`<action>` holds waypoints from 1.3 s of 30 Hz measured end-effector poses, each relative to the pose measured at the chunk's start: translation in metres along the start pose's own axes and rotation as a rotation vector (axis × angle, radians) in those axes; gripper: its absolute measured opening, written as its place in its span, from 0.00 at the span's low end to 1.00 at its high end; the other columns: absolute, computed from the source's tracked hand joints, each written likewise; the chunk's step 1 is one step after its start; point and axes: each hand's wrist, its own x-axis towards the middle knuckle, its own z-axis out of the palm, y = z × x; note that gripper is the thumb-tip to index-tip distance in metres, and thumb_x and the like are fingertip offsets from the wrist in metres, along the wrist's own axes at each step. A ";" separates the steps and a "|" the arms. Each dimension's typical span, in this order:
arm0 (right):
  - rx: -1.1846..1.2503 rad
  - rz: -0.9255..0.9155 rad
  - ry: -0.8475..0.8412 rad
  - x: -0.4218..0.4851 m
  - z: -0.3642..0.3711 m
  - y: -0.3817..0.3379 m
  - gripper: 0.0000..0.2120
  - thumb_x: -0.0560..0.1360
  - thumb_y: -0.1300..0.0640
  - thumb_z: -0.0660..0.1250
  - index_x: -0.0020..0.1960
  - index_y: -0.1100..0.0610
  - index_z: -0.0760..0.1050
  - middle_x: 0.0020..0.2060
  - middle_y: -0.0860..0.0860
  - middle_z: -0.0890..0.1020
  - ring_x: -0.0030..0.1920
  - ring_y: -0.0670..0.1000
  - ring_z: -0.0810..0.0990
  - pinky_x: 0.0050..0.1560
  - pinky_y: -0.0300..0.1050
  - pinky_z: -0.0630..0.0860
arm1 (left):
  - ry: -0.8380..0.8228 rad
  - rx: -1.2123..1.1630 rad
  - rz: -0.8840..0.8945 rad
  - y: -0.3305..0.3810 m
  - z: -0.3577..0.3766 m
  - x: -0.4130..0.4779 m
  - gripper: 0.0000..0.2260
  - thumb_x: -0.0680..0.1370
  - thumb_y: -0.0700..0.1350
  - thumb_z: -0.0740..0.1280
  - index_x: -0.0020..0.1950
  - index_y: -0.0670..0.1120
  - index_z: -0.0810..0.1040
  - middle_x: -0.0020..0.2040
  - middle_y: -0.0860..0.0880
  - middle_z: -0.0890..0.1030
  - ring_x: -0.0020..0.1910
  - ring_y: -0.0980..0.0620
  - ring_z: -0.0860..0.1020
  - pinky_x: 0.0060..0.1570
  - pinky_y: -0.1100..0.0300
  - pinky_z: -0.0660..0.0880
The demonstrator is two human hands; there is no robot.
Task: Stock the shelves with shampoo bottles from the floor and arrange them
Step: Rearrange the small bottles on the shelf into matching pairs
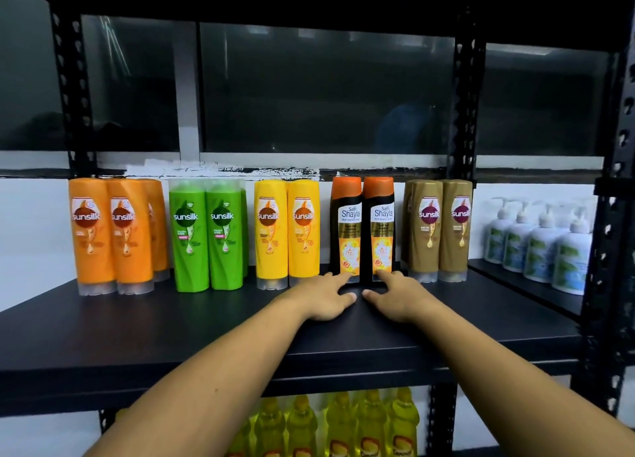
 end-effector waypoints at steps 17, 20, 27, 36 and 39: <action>0.535 0.000 0.271 0.039 -0.008 0.011 0.25 0.77 0.57 0.72 0.70 0.56 0.66 0.61 0.51 0.80 0.61 0.52 0.78 0.59 0.44 0.73 | 0.468 -0.350 -0.165 0.011 -0.003 0.053 0.22 0.76 0.45 0.74 0.65 0.45 0.68 0.62 0.43 0.80 0.60 0.42 0.80 0.56 0.49 0.79; 0.536 -0.004 0.282 0.044 -0.006 0.014 0.25 0.77 0.57 0.72 0.70 0.57 0.67 0.60 0.51 0.81 0.60 0.51 0.79 0.56 0.41 0.71 | 0.463 -0.303 -0.175 0.005 0.003 0.060 0.20 0.77 0.46 0.74 0.63 0.45 0.69 0.61 0.44 0.80 0.59 0.42 0.80 0.54 0.49 0.79; 0.504 0.018 0.328 0.048 -0.003 0.016 0.25 0.76 0.54 0.73 0.67 0.57 0.68 0.58 0.52 0.81 0.60 0.53 0.79 0.56 0.44 0.73 | 0.478 -0.274 -0.173 0.005 0.008 0.065 0.19 0.78 0.47 0.73 0.64 0.46 0.70 0.60 0.44 0.80 0.58 0.42 0.80 0.53 0.50 0.79; 0.253 -0.005 0.271 0.022 -0.007 0.010 0.24 0.77 0.52 0.70 0.68 0.58 0.67 0.60 0.56 0.81 0.61 0.59 0.79 0.59 0.52 0.76 | 0.153 -0.171 -0.052 0.001 0.002 0.017 0.45 0.79 0.56 0.70 0.84 0.45 0.43 0.76 0.44 0.70 0.73 0.44 0.71 0.68 0.55 0.71; 0.110 -0.037 0.250 0.005 -0.011 0.001 0.25 0.77 0.49 0.69 0.69 0.58 0.68 0.63 0.56 0.79 0.62 0.58 0.78 0.61 0.52 0.76 | 0.058 -0.144 -0.010 -0.012 -0.006 -0.019 0.42 0.80 0.60 0.67 0.84 0.48 0.47 0.82 0.47 0.60 0.78 0.46 0.64 0.74 0.57 0.64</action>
